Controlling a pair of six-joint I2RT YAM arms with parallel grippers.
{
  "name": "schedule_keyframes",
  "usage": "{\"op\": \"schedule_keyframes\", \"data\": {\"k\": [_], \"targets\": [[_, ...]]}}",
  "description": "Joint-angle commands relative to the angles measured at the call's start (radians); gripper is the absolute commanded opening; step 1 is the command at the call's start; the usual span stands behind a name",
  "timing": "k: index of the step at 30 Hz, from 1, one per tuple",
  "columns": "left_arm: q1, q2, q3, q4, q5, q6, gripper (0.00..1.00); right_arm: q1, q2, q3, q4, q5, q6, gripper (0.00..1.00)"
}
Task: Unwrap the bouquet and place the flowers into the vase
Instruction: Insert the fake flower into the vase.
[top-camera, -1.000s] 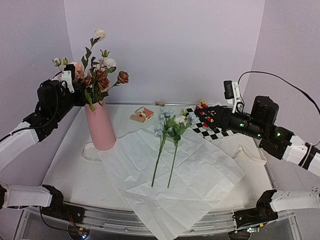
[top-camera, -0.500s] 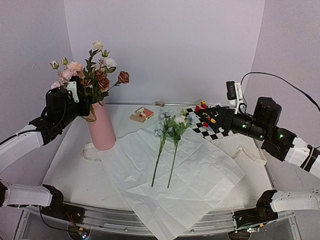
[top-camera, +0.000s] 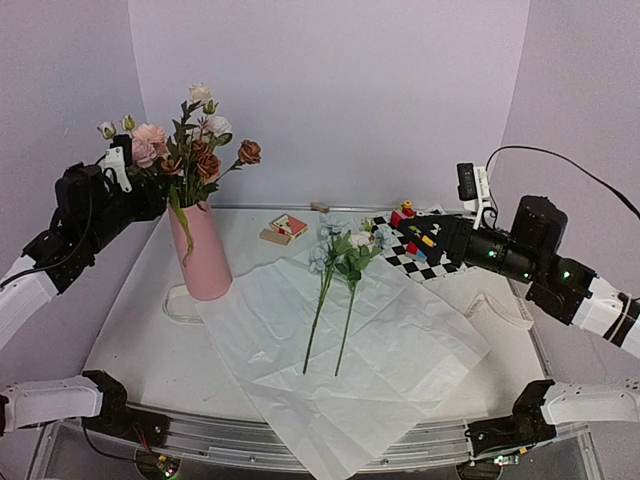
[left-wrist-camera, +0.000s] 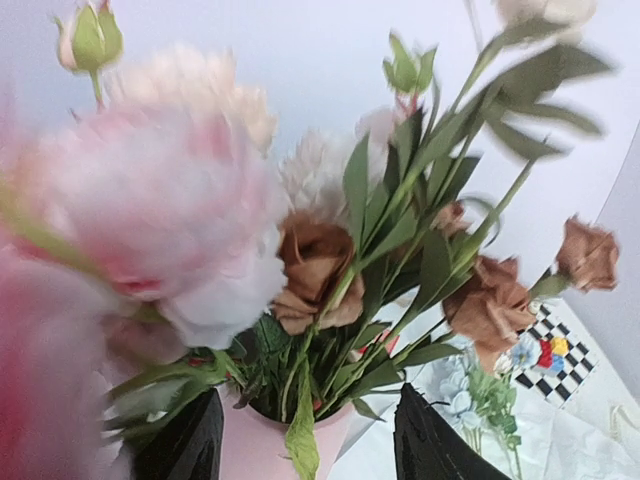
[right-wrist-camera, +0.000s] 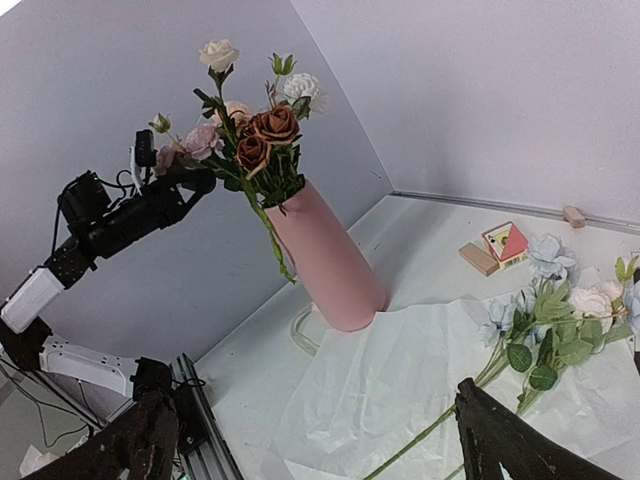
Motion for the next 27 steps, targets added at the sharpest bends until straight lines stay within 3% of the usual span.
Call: {"op": "schedule_keyframes", "data": {"k": [1, 14, 27], "targets": [[0.001, -0.016, 0.082, -0.029, 0.013, -0.004, 0.58, 0.006, -0.005, 0.003, 0.033, -0.005, 0.008, 0.97], [0.001, 0.189, 0.322, -0.029, 0.070, 0.064, 0.47, 0.006, -0.002, 0.009, 0.034, -0.005, 0.006, 0.97], [0.000, 0.279, 0.340, -0.008, 0.027, 0.123, 0.32, 0.005, 0.000, 0.008, 0.032, 0.000, -0.003, 0.97]]}}
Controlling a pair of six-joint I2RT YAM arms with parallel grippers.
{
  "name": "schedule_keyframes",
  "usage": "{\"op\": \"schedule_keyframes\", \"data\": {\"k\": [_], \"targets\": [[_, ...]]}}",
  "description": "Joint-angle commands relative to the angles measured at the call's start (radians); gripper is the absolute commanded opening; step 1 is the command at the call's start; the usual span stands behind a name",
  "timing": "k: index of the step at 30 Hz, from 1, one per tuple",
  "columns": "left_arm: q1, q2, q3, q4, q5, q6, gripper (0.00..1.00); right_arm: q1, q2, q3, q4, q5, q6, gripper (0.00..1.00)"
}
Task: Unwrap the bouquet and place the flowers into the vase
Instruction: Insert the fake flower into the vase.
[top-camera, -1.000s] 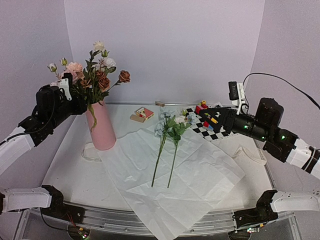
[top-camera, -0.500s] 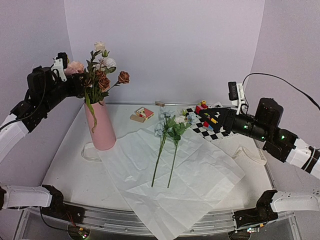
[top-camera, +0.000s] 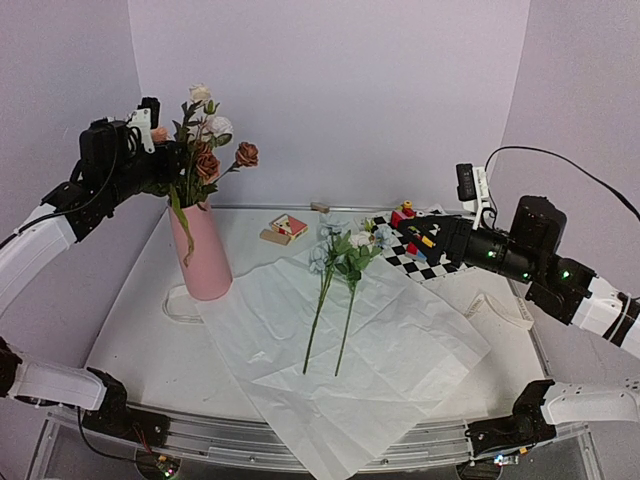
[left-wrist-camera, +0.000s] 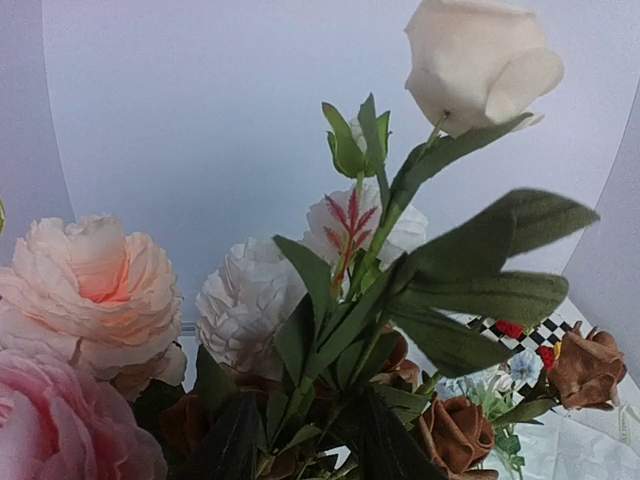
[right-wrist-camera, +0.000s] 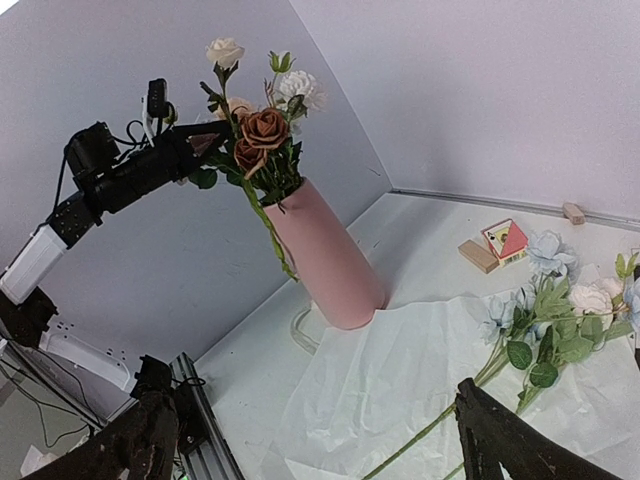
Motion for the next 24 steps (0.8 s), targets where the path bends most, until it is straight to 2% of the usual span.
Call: {"op": "schedule_keyframes", "data": {"k": [1, 6, 9, 21, 24], "targets": [[0.001, 0.011, 0.034, 0.030, -0.024, 0.035, 0.29, 0.005, -0.003, 0.007, 0.035, 0.000, -0.007, 0.97], [0.001, -0.006, 0.005, 0.030, -0.038, 0.021, 0.06, 0.006, 0.001, 0.002, 0.035, 0.001, -0.005, 0.97], [0.001, -0.038, -0.024, 0.032, -0.031, 0.004, 0.00, 0.006, 0.004, 0.000, 0.036, 0.001, -0.004, 0.97], [0.001, -0.072, -0.151, 0.032, -0.023, -0.034, 0.00, 0.006, 0.023, 0.004, 0.037, -0.009, 0.005, 0.97], [0.000, -0.064, -0.165, 0.036, -0.033, -0.032, 0.07, 0.006, 0.027, 0.000, 0.036, -0.004, 0.012, 0.97]]}}
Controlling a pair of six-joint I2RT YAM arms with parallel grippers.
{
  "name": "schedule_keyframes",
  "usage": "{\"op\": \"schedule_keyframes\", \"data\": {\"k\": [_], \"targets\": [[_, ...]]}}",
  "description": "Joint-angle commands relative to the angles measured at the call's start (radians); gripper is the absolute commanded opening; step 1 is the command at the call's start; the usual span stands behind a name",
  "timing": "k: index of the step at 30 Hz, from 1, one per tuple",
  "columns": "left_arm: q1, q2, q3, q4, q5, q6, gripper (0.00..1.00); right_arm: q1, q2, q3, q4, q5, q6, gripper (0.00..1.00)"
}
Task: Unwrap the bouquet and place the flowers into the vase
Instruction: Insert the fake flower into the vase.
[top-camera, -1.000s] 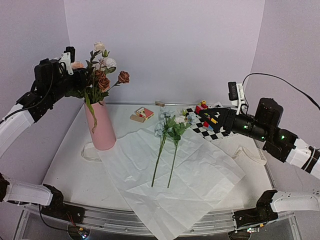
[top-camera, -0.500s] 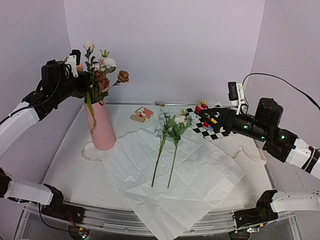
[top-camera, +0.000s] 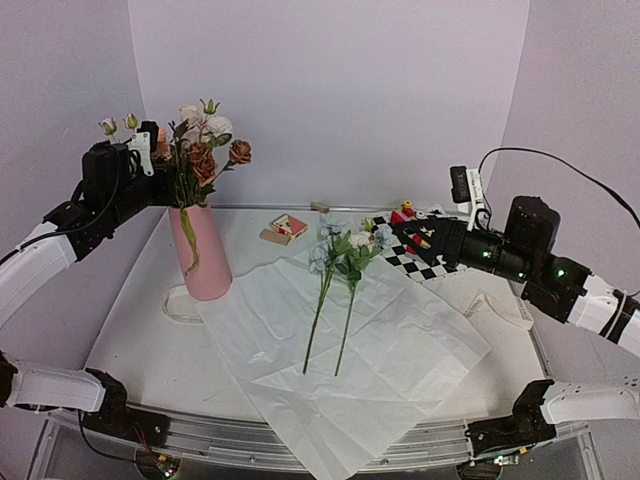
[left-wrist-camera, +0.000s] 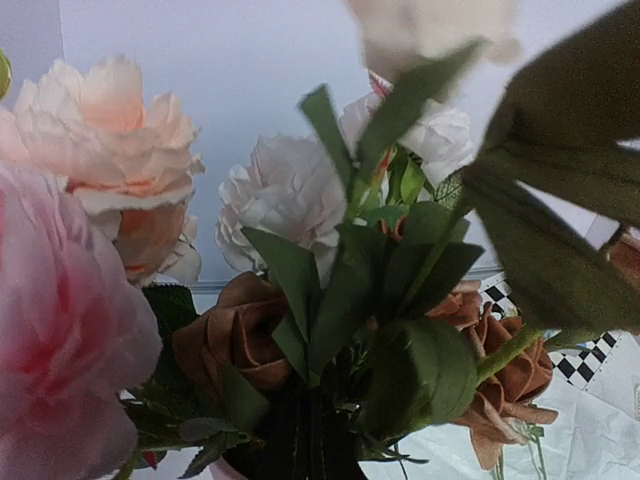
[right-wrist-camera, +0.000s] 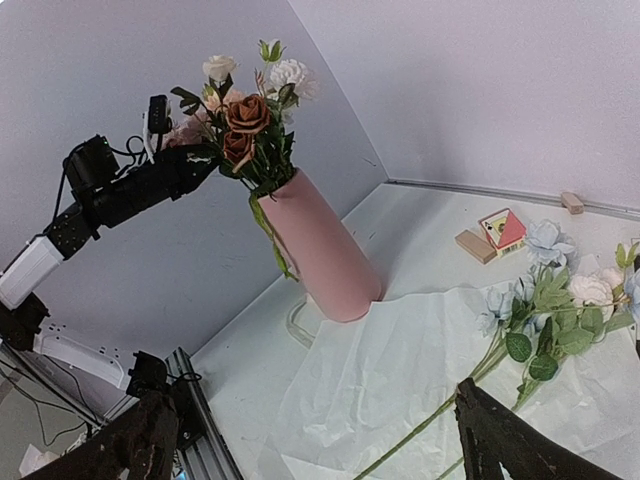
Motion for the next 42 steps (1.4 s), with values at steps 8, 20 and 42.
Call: {"op": "schedule_keyframes", "data": {"k": [8, 20, 42], "targets": [[0.001, -0.054, 0.002, 0.021, 0.007, -0.043, 0.36, 0.006, 0.066, 0.006, -0.011, 0.034, 0.053, 0.97], [0.000, -0.194, 0.031, -0.152, 0.126, -0.150, 0.51, 0.006, 0.066, -0.049, -0.023, 0.100, 0.136, 0.96], [0.001, -0.423, -0.247, -0.317, 0.417, -0.491, 0.71, 0.006, 0.192, -0.017, -0.075, 0.123, 0.239, 0.91]]}}
